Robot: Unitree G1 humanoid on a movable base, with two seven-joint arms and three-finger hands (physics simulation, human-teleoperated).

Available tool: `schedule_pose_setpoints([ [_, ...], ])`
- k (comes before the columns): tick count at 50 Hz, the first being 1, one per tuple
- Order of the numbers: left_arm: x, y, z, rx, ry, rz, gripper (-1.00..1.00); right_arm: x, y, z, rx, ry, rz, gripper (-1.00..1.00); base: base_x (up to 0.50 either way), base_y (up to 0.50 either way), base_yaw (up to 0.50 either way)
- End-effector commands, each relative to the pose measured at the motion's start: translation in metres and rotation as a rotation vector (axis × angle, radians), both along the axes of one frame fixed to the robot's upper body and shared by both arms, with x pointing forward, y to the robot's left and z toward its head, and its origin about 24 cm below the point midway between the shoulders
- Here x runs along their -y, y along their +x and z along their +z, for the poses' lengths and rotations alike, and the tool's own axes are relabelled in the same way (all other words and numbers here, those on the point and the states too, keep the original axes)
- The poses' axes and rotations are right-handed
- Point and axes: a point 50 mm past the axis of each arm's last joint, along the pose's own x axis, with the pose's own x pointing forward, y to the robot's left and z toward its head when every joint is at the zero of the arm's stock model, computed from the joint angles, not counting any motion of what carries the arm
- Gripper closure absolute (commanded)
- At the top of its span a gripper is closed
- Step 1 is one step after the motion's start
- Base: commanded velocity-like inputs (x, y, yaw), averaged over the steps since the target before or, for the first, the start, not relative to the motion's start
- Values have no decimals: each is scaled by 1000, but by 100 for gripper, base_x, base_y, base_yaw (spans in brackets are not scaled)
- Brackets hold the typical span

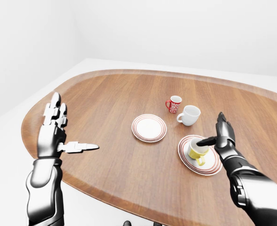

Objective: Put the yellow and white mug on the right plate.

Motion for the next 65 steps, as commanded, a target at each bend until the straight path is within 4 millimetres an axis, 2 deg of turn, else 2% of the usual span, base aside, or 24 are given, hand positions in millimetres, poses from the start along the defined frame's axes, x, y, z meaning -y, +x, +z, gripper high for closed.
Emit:
schedule_pose_setpoints([
  [1,0,1,-2,-8,-2,0,-100,0,8,12,30,49,14,-100,0,0,0],
  [14,1,-1,1,3,2,-3,-100,5,19,34,103,104,29,-100,0,0,0],
  [21,2,-1,1,5,2,-5,-100,6,27,57,192,139,68,-100,0,0,0],
  [25,2,-1,1,5,3,-8,-100,0,32,74,268,142,127,-100,0,0,0],
  [34,3,-1,1,7,4,-10,-100,-14,29,93,385,138,230,-100,0,0,0],
  [42,4,-1,3,13,7,-14,-100,-24,14,114,444,161,265,-100,0,0,0],
  [49,6,-4,6,28,13,-21,-100,-44,-6,144,583,140,386,-100,0,0,0],
  [65,13,-9,12,59,28,-42,-100,-80,-44,171,733,101,554,-100,0,0,0],
])
